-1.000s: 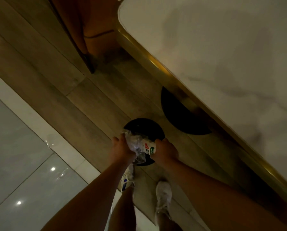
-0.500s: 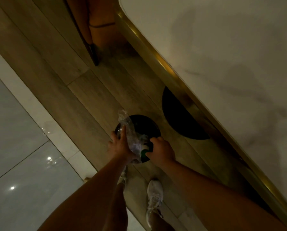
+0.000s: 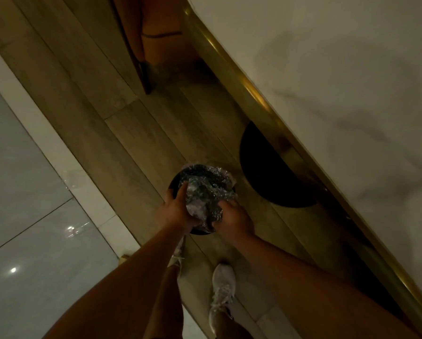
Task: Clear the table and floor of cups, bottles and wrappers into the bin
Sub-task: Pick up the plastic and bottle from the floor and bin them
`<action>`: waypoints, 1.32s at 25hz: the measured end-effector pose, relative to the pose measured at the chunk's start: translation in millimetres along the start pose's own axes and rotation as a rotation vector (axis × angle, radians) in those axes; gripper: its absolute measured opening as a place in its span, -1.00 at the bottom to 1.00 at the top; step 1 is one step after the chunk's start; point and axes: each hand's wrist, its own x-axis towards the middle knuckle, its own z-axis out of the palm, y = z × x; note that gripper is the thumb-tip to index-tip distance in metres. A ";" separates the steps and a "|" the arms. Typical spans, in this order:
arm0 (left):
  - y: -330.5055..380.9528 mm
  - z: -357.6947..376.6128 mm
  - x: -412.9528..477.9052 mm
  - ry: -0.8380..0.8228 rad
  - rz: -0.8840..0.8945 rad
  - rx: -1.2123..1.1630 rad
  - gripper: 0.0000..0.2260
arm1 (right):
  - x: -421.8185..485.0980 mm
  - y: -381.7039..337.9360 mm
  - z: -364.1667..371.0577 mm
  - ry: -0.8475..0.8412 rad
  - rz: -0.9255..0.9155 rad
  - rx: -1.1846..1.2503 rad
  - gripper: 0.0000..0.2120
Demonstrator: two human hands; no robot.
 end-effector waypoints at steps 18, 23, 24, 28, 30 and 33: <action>-123.9 84.2 58.2 0.287 0.047 0.054 -0.36 | 171.6 0.1 126.0 -0.258 -0.043 -0.251 -0.50; -130.3 97.7 45.7 0.294 -0.004 0.007 -0.32 | 157.4 -8.5 121.4 -0.111 -0.050 -0.199 -0.46; -130.4 95.0 39.9 0.287 -0.029 0.003 -0.31 | 149.1 -10.1 115.6 -0.068 -0.064 -0.183 -0.43; -122.9 78.2 -1.6 0.285 -0.092 0.033 -0.32 | 105.4 -16.9 88.7 0.005 -0.096 -0.183 -0.43; -117.9 68.4 -31.1 0.288 -0.160 0.015 -0.33 | 77.0 -22.0 72.7 -0.018 -0.129 -0.186 -0.46; -110.2 57.6 -74.0 0.293 -0.236 -0.011 -0.35 | 35.0 -24.3 56.1 -0.048 -0.163 -0.189 -0.42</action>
